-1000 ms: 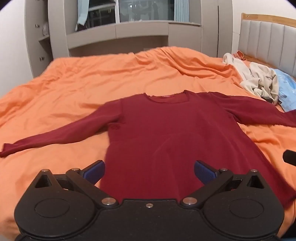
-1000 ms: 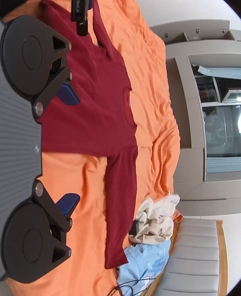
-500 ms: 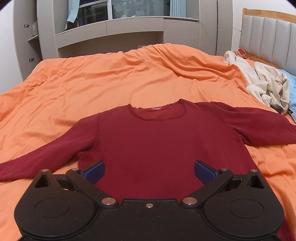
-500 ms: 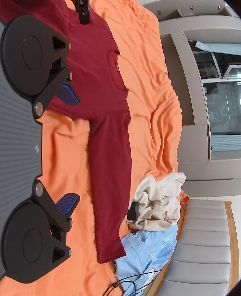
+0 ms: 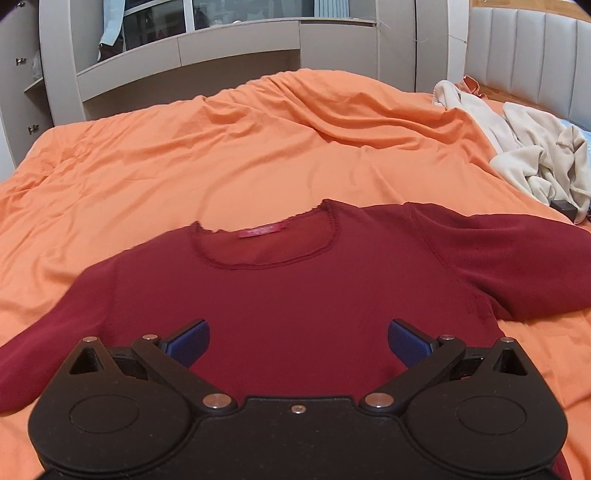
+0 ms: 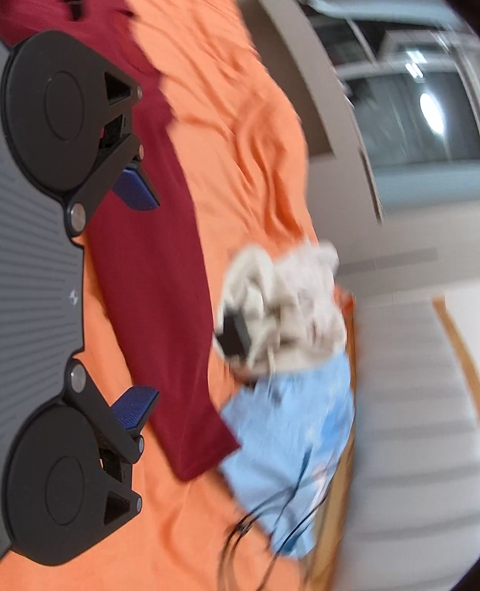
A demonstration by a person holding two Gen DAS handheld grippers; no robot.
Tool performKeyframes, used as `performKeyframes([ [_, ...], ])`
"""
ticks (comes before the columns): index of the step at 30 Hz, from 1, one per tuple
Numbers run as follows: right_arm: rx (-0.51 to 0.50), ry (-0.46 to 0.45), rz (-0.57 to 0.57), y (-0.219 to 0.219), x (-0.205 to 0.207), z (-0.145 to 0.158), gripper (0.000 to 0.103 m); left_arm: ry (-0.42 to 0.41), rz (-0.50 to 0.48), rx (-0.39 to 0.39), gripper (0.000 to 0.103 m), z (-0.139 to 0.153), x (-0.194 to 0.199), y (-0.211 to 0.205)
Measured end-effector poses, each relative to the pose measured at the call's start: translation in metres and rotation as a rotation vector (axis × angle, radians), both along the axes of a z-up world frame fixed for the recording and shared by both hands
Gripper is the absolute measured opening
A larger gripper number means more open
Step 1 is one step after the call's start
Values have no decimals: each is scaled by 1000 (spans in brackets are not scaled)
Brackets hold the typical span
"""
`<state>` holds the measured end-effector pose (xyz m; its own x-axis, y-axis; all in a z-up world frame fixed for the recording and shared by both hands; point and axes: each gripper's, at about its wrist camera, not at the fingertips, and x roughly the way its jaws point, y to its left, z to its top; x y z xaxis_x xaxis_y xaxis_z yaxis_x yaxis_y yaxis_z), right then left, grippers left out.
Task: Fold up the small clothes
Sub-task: 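Move the right tool to the cuff of the dark red sweater sleeve, then grasp the sleeve cuff with the right tool and lift it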
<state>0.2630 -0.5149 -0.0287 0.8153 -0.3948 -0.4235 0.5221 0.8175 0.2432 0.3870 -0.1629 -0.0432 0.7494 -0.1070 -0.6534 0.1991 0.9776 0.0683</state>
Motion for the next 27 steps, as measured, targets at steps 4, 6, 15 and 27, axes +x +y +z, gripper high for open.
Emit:
performKeyframes([
  [4,62,28,-38,-38,8,-13,103,26,5,-18,102,-18,16,-9],
  [6,81,55,-70,-49,13,-24,103,43,12,-25,102,-27,22,-12],
  [15,245,-1,-259,-94,10,-63,103,95,51,-78,102,-48,34,-9],
  [27,236,19,-392,-114,23,-89,49,111,45,-16,102,-41,43,-39],
])
